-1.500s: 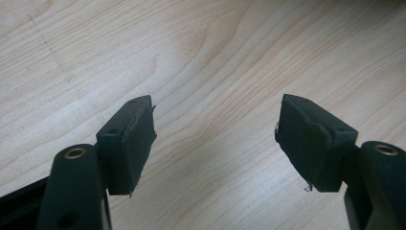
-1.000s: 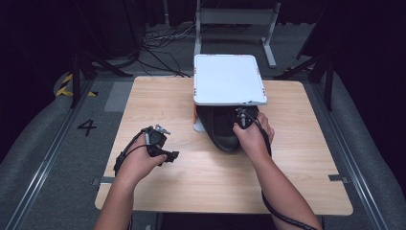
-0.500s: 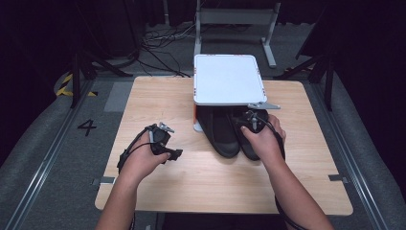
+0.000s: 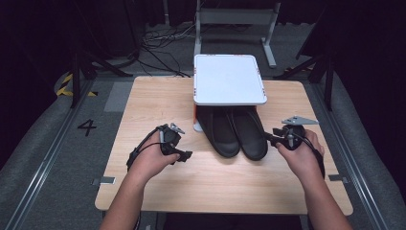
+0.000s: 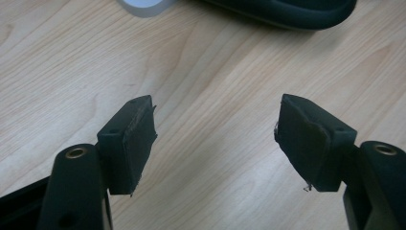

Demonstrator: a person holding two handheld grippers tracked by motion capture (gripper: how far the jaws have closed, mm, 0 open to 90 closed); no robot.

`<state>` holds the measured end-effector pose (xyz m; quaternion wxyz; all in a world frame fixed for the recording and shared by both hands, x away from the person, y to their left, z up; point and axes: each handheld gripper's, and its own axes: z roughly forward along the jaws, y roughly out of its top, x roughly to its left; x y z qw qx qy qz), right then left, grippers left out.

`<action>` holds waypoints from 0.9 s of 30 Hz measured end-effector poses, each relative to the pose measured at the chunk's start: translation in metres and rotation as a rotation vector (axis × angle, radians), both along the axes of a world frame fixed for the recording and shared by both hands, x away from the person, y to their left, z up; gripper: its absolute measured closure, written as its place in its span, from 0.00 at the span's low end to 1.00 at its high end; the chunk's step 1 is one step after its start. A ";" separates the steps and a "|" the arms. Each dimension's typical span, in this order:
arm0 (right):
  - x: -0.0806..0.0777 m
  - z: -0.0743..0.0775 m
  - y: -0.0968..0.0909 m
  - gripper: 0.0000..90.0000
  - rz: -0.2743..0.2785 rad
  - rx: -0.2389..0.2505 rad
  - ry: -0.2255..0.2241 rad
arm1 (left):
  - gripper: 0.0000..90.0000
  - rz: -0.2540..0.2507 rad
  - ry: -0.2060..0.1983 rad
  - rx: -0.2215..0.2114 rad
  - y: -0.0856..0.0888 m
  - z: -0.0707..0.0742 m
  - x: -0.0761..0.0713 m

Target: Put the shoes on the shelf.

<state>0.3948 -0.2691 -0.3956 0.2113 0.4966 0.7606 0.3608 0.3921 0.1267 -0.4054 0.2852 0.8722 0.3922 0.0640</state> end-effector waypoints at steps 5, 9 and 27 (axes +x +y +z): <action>-0.002 -0.009 -0.015 0.59 -0.032 0.039 0.109 | 0.34 -0.011 0.004 0.021 -0.004 -0.003 -0.001; -0.001 -0.019 -0.009 0.61 -0.033 -0.116 0.152 | 0.34 -0.024 0.015 0.018 -0.006 -0.004 -0.002; -0.007 -0.035 0.050 0.63 0.191 0.053 0.168 | 0.34 -0.016 0.032 0.029 -0.005 -0.010 -0.003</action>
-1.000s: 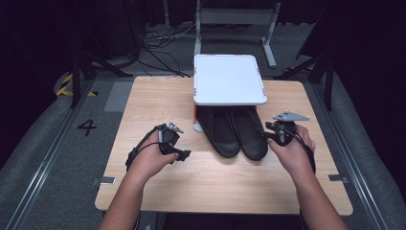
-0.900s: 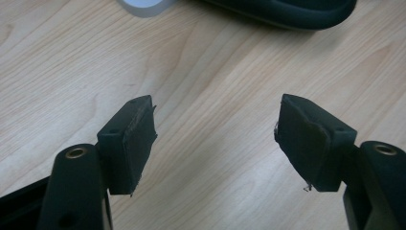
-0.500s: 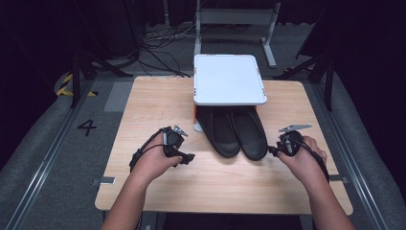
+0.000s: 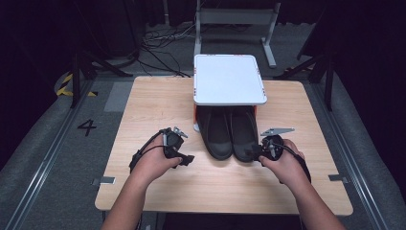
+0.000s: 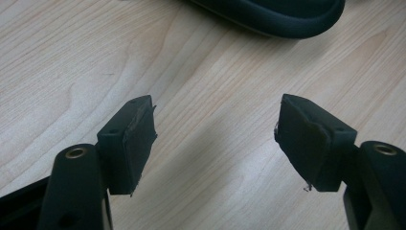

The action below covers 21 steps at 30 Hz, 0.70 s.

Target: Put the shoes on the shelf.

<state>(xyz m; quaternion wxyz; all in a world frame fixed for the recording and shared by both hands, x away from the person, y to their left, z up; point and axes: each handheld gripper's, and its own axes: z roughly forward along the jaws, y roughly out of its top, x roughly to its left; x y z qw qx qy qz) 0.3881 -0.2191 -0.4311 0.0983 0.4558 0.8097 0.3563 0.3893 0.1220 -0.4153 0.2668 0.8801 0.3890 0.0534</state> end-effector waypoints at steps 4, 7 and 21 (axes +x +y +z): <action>-0.003 0.004 -0.003 0.60 -0.018 -0.047 0.024 | 0.34 -0.013 0.001 0.010 -0.004 -0.001 0.000; -0.008 0.014 -0.008 0.62 -0.034 -0.057 0.017 | 0.34 -0.040 -0.006 0.013 -0.013 -0.001 -0.001; -0.018 0.007 -0.013 0.78 -0.012 -0.135 0.167 | 0.52 -0.178 0.103 0.011 -0.075 -0.017 -0.006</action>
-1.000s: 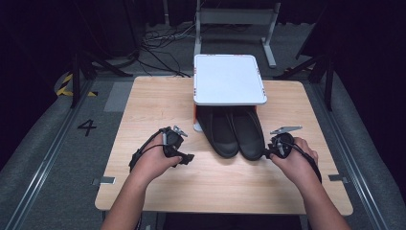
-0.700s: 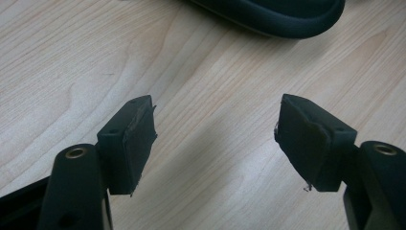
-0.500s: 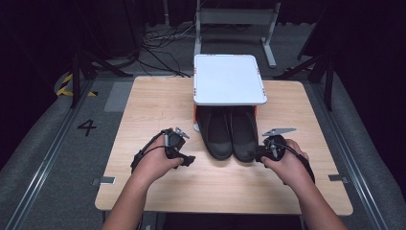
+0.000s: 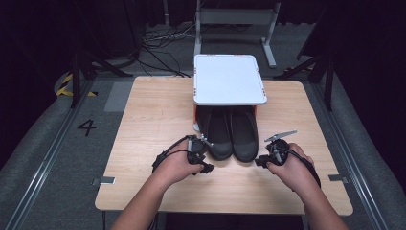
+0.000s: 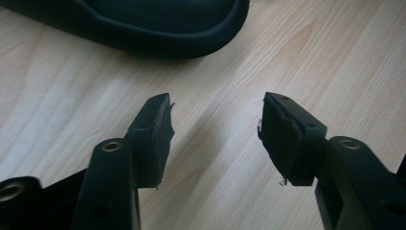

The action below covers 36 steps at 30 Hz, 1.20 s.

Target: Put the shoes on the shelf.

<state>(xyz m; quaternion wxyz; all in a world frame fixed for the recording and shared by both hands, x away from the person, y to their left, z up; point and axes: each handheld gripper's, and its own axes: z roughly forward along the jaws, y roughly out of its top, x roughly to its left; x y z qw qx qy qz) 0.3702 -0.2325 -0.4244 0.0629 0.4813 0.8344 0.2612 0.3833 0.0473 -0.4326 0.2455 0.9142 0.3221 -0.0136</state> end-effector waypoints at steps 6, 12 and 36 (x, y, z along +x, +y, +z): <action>0.002 -0.008 0.004 0.76 0.011 -0.022 0.018 | 0.64 0.069 0.016 0.053 -0.017 -0.010 0.001; 0.007 -0.019 0.015 0.78 0.037 -0.041 0.025 | 0.76 0.076 0.000 0.078 -0.030 -0.016 0.002; 0.028 -0.014 0.034 0.78 -0.016 0.059 -0.031 | 0.76 0.228 -0.057 0.002 -0.014 -0.010 0.044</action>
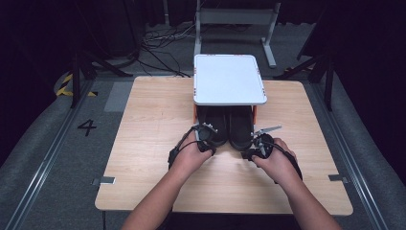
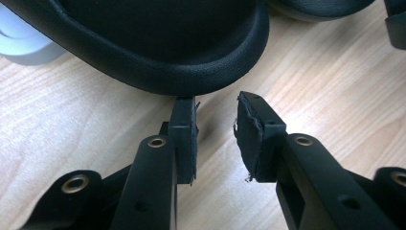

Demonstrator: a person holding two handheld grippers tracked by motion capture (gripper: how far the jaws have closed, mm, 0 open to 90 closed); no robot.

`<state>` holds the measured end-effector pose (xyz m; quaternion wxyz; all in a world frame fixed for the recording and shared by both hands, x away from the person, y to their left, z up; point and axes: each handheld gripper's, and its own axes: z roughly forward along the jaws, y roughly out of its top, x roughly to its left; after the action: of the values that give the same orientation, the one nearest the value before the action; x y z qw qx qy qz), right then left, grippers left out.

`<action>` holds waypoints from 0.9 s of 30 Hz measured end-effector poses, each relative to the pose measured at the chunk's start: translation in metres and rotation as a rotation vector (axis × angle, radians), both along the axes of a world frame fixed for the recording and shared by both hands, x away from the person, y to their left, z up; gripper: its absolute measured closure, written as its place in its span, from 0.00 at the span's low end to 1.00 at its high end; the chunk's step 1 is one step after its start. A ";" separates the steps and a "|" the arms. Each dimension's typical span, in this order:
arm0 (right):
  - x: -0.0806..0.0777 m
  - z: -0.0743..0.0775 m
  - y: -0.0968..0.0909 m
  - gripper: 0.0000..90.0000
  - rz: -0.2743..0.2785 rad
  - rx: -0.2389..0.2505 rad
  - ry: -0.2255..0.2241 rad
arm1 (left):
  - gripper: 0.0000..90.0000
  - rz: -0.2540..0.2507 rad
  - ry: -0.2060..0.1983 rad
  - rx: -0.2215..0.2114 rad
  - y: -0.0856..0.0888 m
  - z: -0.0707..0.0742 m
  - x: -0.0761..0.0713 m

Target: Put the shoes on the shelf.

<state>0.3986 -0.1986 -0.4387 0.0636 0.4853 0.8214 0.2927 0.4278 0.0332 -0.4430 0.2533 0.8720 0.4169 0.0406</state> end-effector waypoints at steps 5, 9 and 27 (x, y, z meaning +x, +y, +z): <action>0.004 0.000 0.003 0.81 -0.039 0.021 -0.003 | 0.77 0.018 0.001 -0.006 0.004 0.003 0.010; 0.014 0.003 0.005 0.84 -0.057 0.022 -0.008 | 0.77 0.032 -0.025 -0.026 0.005 0.002 0.019; 0.063 0.002 0.007 0.93 -0.122 -0.027 0.041 | 0.72 0.047 -0.006 -0.037 0.005 0.001 0.031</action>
<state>0.4615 -0.1919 -0.4364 0.0710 0.5393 0.7955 0.2670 0.4591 0.0380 -0.4424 0.2697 0.8570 0.4372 0.0413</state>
